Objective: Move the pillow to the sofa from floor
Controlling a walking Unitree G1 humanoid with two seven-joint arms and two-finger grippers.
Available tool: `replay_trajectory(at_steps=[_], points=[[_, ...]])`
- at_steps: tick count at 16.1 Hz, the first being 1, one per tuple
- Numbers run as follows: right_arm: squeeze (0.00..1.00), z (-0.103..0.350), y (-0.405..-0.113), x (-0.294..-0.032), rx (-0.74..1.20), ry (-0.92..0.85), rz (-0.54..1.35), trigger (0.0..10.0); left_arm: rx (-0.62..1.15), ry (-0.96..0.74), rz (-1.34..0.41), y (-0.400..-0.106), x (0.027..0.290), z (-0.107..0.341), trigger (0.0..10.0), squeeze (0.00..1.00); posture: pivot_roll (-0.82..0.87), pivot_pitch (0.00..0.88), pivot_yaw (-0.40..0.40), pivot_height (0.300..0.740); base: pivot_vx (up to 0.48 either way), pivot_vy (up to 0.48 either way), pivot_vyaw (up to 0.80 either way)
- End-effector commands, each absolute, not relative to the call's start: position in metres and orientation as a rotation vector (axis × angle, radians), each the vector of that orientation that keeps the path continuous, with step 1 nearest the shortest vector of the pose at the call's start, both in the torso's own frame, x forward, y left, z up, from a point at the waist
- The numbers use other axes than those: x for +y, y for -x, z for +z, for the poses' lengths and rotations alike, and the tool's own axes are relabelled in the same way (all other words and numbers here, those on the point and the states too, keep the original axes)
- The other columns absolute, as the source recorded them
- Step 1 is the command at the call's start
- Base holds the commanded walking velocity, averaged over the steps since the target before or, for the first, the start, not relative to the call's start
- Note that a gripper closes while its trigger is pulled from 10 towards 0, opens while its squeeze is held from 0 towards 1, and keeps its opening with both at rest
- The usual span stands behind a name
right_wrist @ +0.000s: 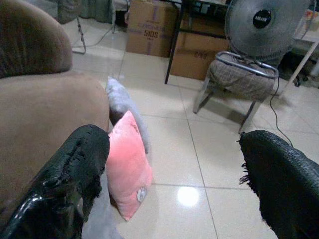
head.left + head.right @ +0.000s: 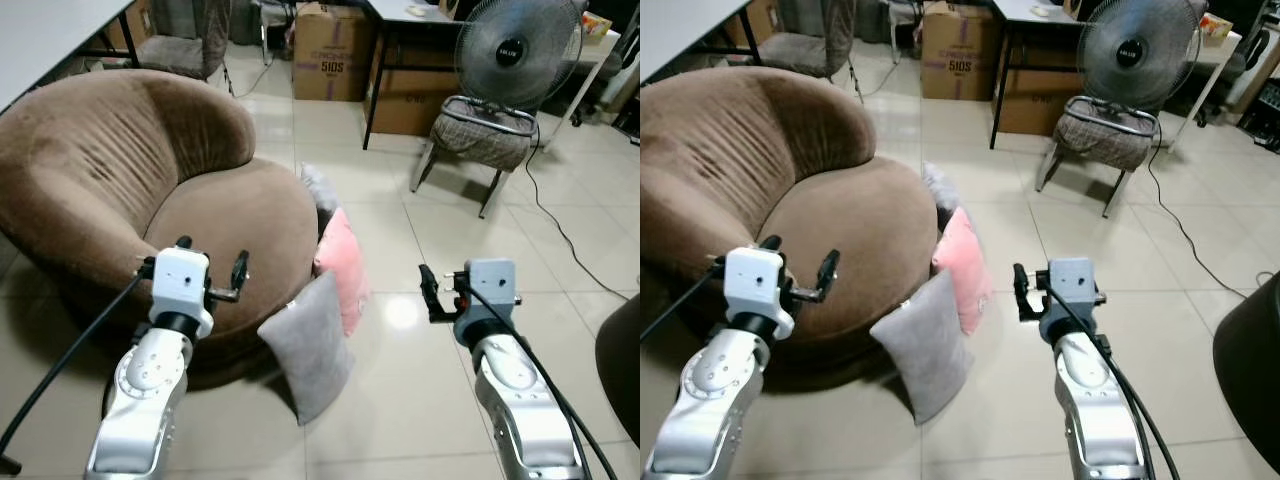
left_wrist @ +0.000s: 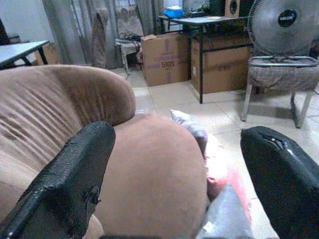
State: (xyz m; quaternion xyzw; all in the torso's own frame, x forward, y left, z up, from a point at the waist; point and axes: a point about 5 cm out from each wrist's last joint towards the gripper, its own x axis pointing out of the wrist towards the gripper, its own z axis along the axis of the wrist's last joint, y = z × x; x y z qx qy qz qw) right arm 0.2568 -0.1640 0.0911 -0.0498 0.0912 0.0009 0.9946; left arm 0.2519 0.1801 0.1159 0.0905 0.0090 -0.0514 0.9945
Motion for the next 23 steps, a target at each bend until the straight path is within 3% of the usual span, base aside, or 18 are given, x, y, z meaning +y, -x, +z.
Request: replay_trajectory(at_steps=[1, 7, 23], points=[[0.00, 0.0969, -0.2575, -0.1690, 0.158, 0.110, -0.023, 10.0, 0.014, -0.188, -0.128, -0.2549, 0.1746, 0.1169, 10.0, 0.00, 0.03, 0.000, -0.036, 0.732, 0.285, 0.000, 0.00], [0.00, 0.0970, -0.2578, -0.1700, 0.155, 0.113, -0.027, 10.0, 0.017, -0.188, -0.134, -0.2566, 0.1728, 0.1160, 10.0, 0.00, 0.02, 0.000, -0.026, 0.732, 0.284, 0.000, -0.35], [0.00, 0.0974, -0.2580, -0.1740, 0.150, 0.123, -0.041, 10.0, 0.008, -0.186, -0.139, -0.2580, 0.1707, 0.1150, 10.0, 0.00, 0.02, 0.000, -0.029, 0.732, 0.285, 0.000, 0.00]])
